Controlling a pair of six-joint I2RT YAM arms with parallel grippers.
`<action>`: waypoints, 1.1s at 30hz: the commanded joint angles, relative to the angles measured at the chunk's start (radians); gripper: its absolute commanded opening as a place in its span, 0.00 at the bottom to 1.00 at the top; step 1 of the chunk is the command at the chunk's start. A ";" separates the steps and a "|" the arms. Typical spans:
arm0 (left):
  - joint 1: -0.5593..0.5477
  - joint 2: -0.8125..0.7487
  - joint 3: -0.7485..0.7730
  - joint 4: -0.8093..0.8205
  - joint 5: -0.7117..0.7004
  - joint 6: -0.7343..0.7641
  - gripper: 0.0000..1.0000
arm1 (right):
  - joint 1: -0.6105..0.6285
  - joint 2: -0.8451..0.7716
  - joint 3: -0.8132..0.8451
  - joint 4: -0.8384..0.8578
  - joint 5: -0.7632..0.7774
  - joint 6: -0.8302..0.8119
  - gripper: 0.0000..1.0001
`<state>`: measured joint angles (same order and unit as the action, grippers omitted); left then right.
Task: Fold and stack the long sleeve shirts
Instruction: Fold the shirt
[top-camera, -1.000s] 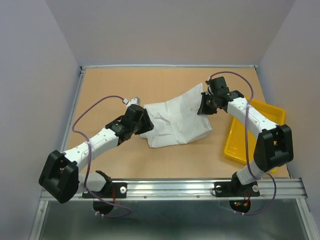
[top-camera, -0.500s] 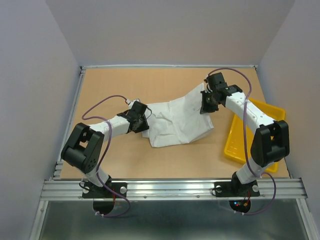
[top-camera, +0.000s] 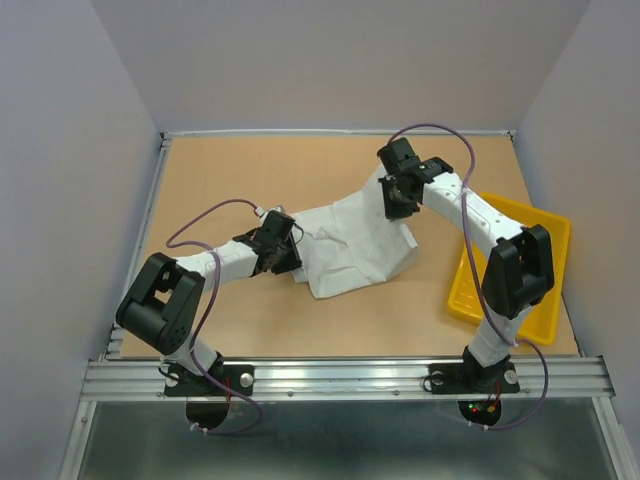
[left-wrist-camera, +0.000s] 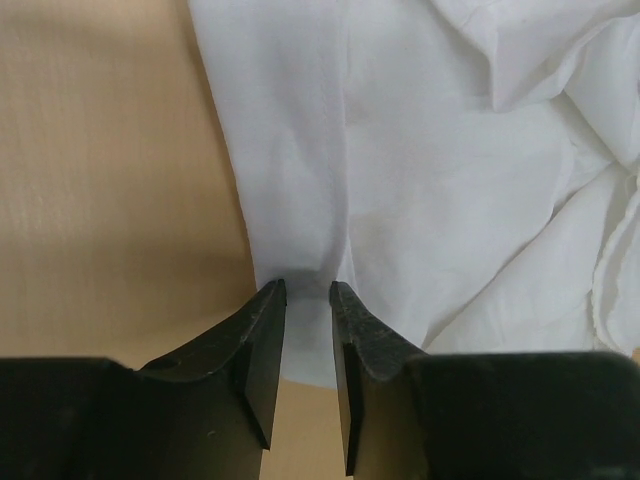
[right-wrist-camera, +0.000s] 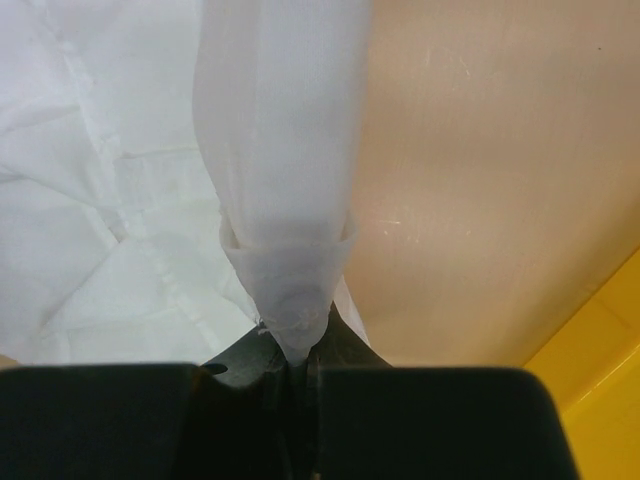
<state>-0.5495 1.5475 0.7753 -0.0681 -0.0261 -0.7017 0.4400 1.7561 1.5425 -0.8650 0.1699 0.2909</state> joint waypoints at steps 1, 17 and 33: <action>-0.023 -0.032 -0.021 0.017 0.051 -0.022 0.36 | 0.065 0.032 0.116 -0.061 0.123 0.031 0.01; -0.064 -0.092 -0.057 -0.004 -0.020 -0.050 0.36 | 0.319 0.241 0.364 -0.262 0.390 0.082 0.02; -0.064 -0.059 -0.166 0.125 0.069 -0.142 0.36 | 0.532 0.316 0.401 -0.302 0.470 0.112 0.03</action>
<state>-0.6090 1.4883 0.6559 0.0689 0.0196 -0.8173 0.9432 2.0647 1.8668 -1.1469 0.6033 0.3660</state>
